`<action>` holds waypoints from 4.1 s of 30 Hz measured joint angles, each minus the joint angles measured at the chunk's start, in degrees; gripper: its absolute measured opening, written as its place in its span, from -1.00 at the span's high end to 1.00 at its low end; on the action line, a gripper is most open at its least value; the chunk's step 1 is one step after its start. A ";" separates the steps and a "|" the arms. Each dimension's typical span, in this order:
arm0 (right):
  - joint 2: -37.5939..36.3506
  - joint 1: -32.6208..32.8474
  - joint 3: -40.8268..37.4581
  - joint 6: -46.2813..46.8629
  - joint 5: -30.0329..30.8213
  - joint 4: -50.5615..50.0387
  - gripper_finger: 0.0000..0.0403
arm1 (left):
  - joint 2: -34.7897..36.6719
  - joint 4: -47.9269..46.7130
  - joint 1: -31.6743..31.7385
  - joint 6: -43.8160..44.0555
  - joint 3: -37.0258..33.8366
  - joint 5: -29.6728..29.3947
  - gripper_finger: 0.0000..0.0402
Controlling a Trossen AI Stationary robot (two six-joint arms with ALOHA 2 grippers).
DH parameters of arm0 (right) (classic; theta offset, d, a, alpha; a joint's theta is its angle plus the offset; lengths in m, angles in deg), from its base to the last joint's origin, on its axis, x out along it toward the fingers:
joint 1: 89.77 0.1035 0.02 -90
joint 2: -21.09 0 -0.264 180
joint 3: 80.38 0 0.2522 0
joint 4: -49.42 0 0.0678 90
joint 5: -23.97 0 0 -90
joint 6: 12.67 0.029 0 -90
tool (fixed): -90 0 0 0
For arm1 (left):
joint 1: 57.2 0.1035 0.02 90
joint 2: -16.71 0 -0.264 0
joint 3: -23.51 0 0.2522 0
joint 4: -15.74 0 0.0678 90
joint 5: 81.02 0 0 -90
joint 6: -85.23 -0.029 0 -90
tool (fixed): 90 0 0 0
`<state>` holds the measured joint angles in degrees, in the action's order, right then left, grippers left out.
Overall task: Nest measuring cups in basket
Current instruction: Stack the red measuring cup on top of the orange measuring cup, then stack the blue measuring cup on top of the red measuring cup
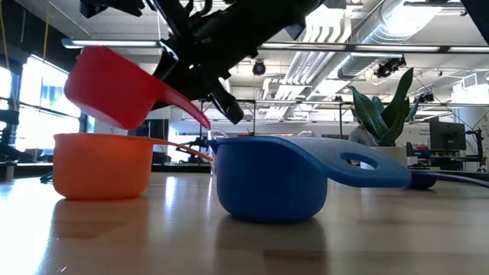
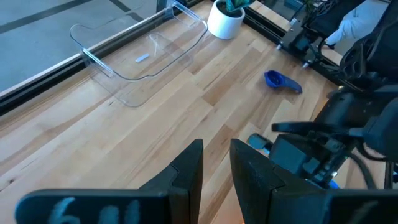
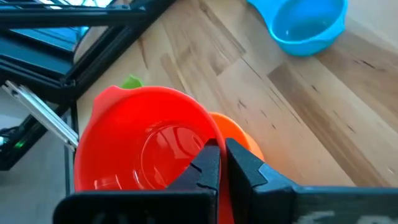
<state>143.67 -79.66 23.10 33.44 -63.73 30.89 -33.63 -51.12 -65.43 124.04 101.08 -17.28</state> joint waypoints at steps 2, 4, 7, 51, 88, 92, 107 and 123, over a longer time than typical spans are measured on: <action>0.25 0.02 -0.08 0.00 -0.22 -0.87 1.00 | -0.02 -0.06 0.00 -0.02 0.00 0.00 0.65; 0.41 -0.04 -0.09 -0.02 -0.21 -0.28 1.00 | 0.00 -0.04 0.00 0.00 0.00 0.02 0.65; 0.86 -0.09 -0.04 -0.08 -0.60 -0.48 1.00 | 0.00 -0.04 0.00 -0.02 0.00 0.01 0.65; 0.95 -1.52 -0.04 0.42 -4.00 -0.51 0.41 | 0.00 -0.17 0.00 -1.03 0.00 0.50 0.65; -9.83 14.41 -0.57 25.90 4.66 -39.53 0.41 | 0.00 -0.22 -0.07 8.99 0.00 15.70 0.65; -9.64 15.24 -0.57 25.61 5.81 -39.91 0.41 | -0.13 -0.22 -0.07 11.44 0.01 15.67 0.65; -4.74 15.82 -0.63 24.39 4.64 -38.45 0.41 | -3.71 -0.06 -0.07 12.15 0.07 15.63 0.65; -3.08 14.26 -0.63 21.72 0.40 -37.16 0.96 | -4.50 -0.33 -2.51 10.86 0.02 15.85 0.65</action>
<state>140.60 -65.40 22.46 55.16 -63.33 -6.27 -38.14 -51.45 -67.93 134.90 101.11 -1.44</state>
